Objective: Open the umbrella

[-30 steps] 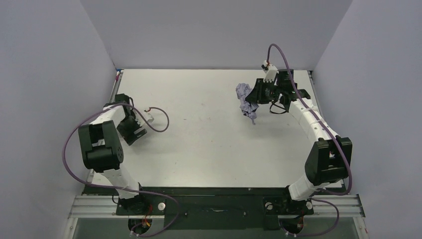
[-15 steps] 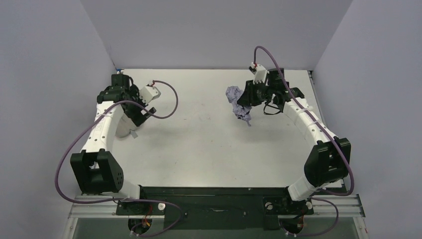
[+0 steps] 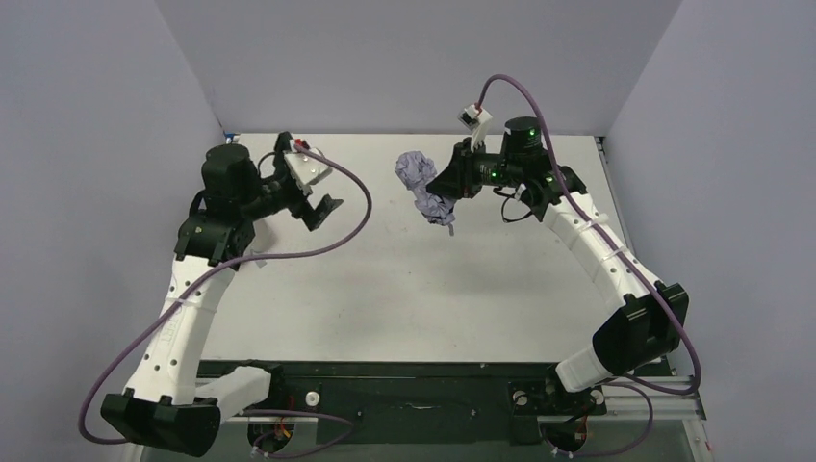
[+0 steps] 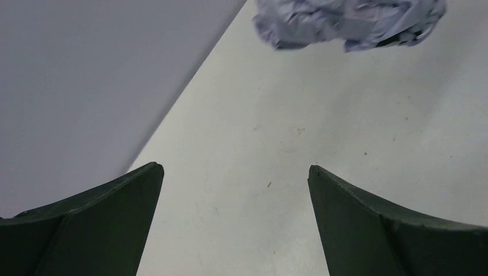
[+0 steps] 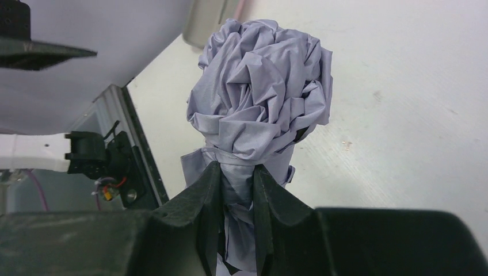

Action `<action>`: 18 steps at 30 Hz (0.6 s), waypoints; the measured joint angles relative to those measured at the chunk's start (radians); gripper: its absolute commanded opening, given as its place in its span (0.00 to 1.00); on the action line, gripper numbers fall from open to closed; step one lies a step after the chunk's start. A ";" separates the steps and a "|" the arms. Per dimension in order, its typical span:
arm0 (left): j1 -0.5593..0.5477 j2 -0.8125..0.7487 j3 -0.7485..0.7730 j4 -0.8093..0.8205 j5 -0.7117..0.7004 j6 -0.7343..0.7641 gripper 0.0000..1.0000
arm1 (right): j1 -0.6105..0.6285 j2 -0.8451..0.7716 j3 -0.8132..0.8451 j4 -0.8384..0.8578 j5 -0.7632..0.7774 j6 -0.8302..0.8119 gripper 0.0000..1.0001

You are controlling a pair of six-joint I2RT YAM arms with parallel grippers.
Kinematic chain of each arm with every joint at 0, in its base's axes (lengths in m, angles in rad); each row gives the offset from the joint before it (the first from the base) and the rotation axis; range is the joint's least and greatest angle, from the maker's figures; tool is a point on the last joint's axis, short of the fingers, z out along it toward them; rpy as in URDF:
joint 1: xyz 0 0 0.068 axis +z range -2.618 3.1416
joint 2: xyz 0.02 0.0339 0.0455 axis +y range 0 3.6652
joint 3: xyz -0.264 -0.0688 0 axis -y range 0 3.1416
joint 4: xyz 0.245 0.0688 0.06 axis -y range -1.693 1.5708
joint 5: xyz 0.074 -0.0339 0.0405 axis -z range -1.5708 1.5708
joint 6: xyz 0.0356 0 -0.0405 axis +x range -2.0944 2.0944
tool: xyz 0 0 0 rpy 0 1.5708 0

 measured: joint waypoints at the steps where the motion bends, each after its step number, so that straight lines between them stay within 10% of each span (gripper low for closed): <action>1: -0.047 -0.012 0.000 0.012 0.021 0.019 0.97 | 0.008 0.000 0.003 0.010 -0.017 0.011 0.00; 10: -0.503 -0.043 -0.077 0.035 -0.092 0.418 0.97 | 0.121 0.000 0.004 -0.010 -0.101 0.030 0.00; 18: -0.660 0.063 -0.087 -0.025 -0.278 0.731 1.00 | 0.198 0.000 -0.016 -0.054 -0.109 -0.005 0.00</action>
